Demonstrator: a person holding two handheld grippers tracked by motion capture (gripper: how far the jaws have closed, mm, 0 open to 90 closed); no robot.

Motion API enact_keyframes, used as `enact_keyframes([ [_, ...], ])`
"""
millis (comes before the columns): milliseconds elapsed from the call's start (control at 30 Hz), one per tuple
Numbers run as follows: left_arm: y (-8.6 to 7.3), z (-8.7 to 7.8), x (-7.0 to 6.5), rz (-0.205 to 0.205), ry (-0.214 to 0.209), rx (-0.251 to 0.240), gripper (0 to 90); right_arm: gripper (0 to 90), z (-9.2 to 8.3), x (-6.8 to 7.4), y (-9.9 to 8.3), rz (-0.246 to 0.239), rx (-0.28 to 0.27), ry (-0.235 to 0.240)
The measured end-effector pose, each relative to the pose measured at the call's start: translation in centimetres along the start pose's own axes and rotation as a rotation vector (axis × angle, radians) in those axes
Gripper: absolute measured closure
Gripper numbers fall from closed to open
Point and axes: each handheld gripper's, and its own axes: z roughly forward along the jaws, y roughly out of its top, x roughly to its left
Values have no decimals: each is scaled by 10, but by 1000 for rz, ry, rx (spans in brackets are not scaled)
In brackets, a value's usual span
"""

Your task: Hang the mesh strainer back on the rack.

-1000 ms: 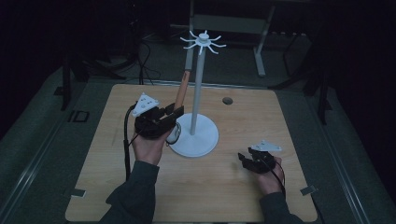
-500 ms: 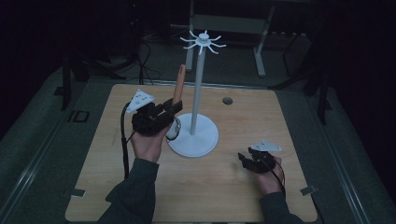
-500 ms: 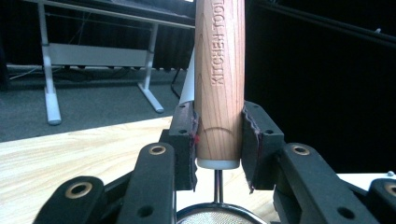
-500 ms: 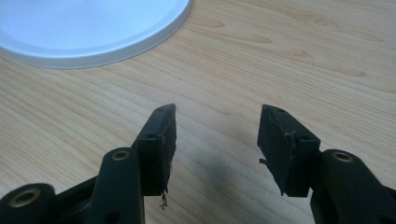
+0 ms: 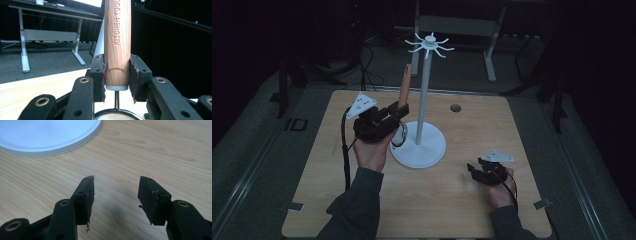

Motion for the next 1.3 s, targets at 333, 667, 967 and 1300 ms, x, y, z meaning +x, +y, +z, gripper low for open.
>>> enact_keyframes([
  [333, 5, -2, 2, -22, -7, -34, 690, 468, 0, 0, 0, 3, 2, -2],
  [667, 12, -3, 4, -52, -23, -68, 689, 468, 0, 0, 0, 4, 2, -2],
  [967, 16, -1, 2, -42, -44, -105, 690, 468, 0, 1, 0, 1, 4, -2],
  [1300, 22, 4, 2, -16, -46, -110, 690, 468, 0, 0, -1, 0, 4, -3],
])
